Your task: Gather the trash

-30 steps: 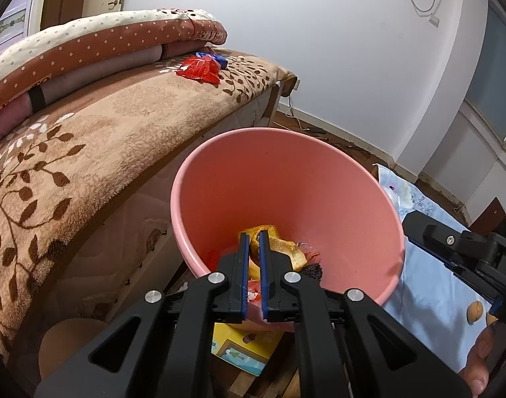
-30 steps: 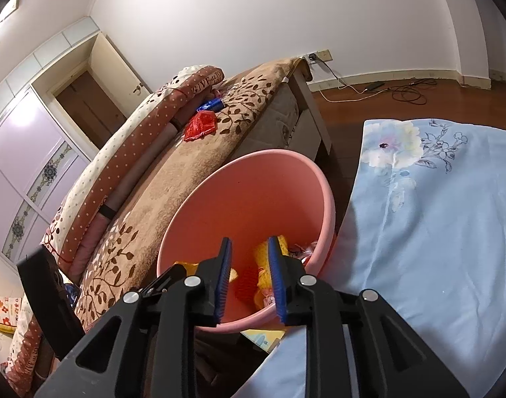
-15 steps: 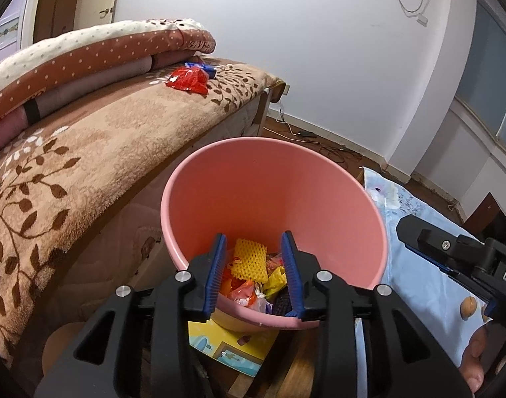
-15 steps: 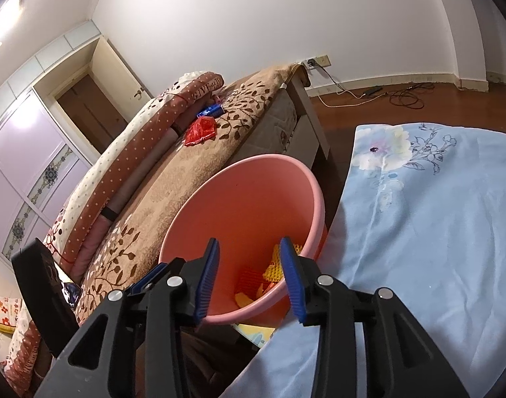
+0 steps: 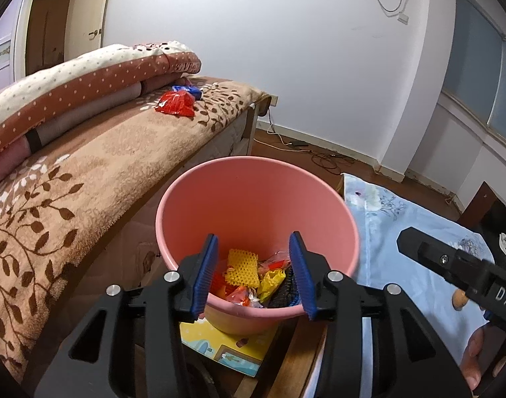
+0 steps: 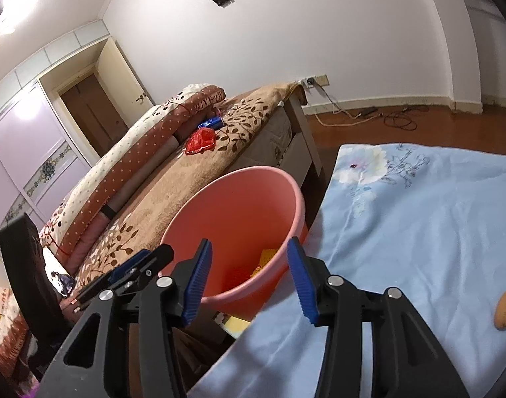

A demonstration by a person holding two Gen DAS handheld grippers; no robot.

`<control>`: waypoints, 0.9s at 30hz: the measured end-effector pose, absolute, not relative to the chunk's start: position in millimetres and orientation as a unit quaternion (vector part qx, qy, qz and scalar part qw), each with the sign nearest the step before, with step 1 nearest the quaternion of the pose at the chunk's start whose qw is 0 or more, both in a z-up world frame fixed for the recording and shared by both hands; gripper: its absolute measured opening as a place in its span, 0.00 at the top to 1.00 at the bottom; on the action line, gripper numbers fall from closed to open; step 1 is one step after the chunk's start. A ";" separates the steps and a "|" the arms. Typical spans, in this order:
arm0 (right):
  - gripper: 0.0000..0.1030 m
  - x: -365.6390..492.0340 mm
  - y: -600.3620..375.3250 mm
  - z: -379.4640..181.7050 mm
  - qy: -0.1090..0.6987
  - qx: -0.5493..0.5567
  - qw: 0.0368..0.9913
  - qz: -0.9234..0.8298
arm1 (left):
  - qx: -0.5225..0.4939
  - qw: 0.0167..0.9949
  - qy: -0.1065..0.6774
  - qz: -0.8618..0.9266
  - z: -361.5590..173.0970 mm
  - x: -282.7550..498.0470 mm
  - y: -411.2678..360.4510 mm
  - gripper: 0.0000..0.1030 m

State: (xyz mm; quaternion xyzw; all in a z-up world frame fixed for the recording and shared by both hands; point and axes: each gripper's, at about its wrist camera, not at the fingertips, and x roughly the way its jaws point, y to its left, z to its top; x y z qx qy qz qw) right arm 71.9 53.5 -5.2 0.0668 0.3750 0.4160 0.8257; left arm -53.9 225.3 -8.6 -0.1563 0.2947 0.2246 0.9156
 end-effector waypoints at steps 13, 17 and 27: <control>0.34 35.6 28.8 12.6 0.298 0.002 0.873 0.386 | -0.139 0.924 0.286 0.214 6.1 -60.5 201.7 0.56; 0.31 27.1 25.2 14.0 0.281 -0.014 0.883 0.376 | -0.135 0.926 0.282 0.213 9.3 -62.0 196.0 0.56; 0.30 22.0 9.7 14.8 0.271 -0.010 0.894 0.356 | -0.122 0.929 0.279 0.212 15.8 -62.3 181.2 0.56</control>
